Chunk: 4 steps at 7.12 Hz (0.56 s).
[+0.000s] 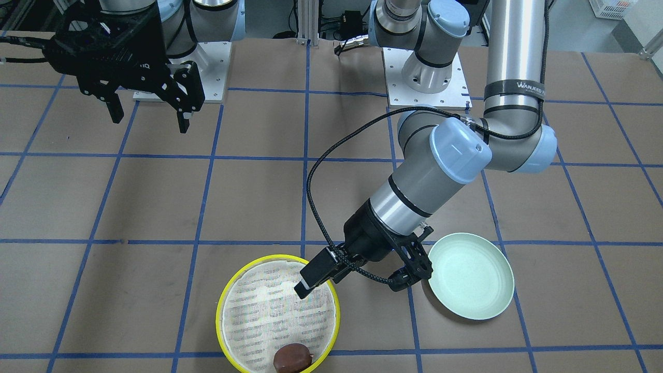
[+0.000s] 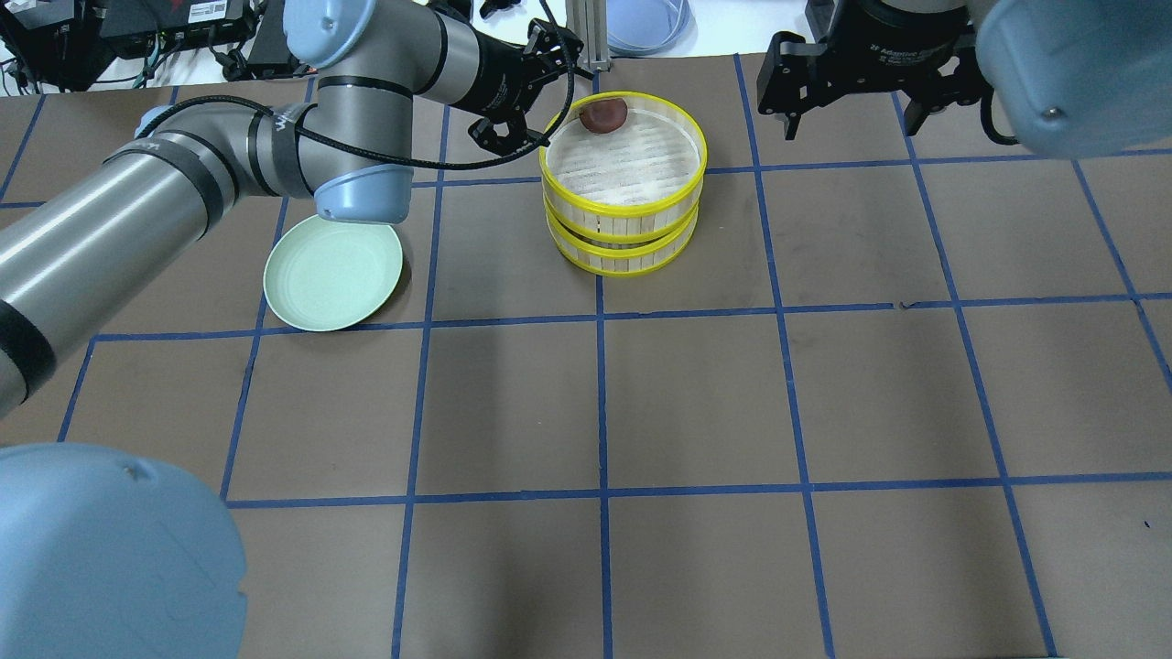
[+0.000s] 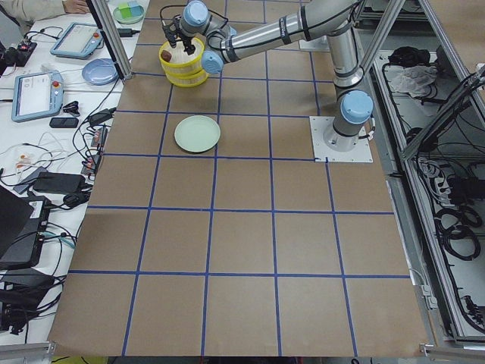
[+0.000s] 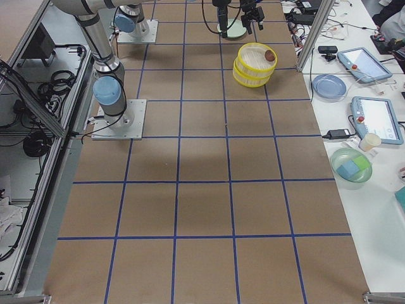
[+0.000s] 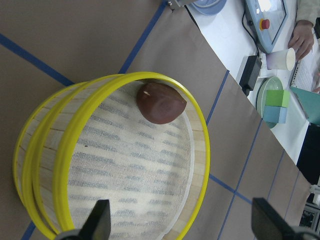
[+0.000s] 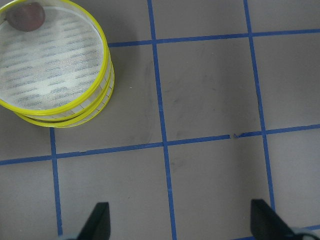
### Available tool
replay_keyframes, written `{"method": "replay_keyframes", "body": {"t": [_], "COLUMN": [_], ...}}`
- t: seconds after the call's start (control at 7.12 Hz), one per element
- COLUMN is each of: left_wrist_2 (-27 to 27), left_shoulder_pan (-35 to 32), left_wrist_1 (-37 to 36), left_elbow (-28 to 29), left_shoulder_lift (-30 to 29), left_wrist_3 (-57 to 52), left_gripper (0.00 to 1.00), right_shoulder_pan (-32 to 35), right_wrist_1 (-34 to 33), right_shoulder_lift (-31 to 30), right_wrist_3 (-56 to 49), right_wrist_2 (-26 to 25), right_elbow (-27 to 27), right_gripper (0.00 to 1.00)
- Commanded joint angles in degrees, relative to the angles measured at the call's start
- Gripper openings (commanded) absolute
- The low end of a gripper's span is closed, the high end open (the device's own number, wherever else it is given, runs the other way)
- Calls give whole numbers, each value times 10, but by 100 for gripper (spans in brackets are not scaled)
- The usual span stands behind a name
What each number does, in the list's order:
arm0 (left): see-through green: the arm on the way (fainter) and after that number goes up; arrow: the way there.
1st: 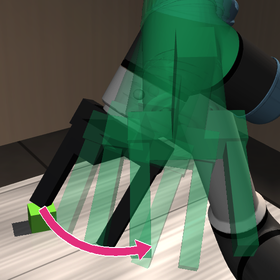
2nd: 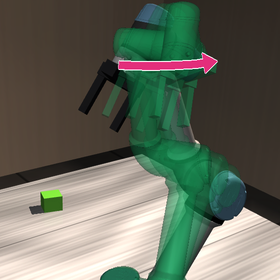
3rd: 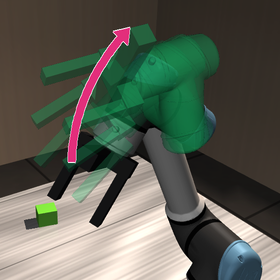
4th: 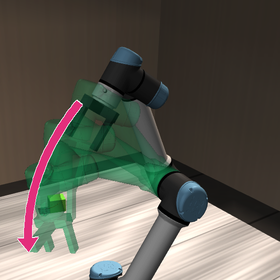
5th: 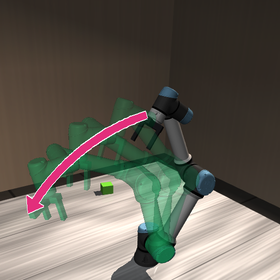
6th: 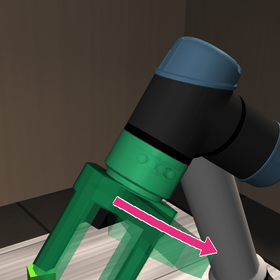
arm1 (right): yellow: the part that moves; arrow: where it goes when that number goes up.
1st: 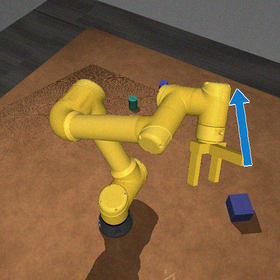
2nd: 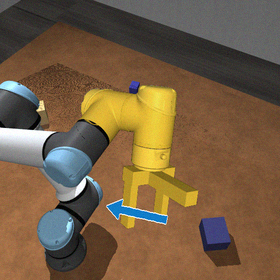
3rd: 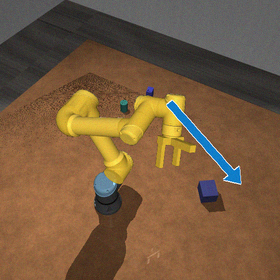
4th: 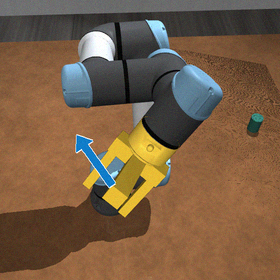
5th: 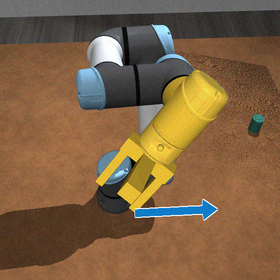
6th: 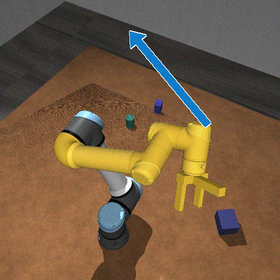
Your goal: Stack buns with steamer
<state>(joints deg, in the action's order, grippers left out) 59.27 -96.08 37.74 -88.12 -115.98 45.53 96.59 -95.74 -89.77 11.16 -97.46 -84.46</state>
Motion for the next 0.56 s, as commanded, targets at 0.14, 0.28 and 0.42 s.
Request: {"method": "replay_keyframes", "body": {"t": [0.14,0.28,0.42], "left_wrist_2": [84,89,162], "left_shoulder_pan": [31,63,94], "left_wrist_1": [178,242,316], "left_elbow": [9,10,15], "left_shoulder_lift": [58,86,117], "left_wrist_3": [-290,-395,-465], "left_gripper": [100,100,100], "right_shoulder_pan": [-1,-1,-1], "right_wrist_1": [2,3,3], "right_shoulder_lift": [-3,-10,-16], "right_wrist_3": [0,2,2], "right_wrist_2": [1,9,30], "right_elbow": [2,2,2], "right_gripper": [100,100,100]}}
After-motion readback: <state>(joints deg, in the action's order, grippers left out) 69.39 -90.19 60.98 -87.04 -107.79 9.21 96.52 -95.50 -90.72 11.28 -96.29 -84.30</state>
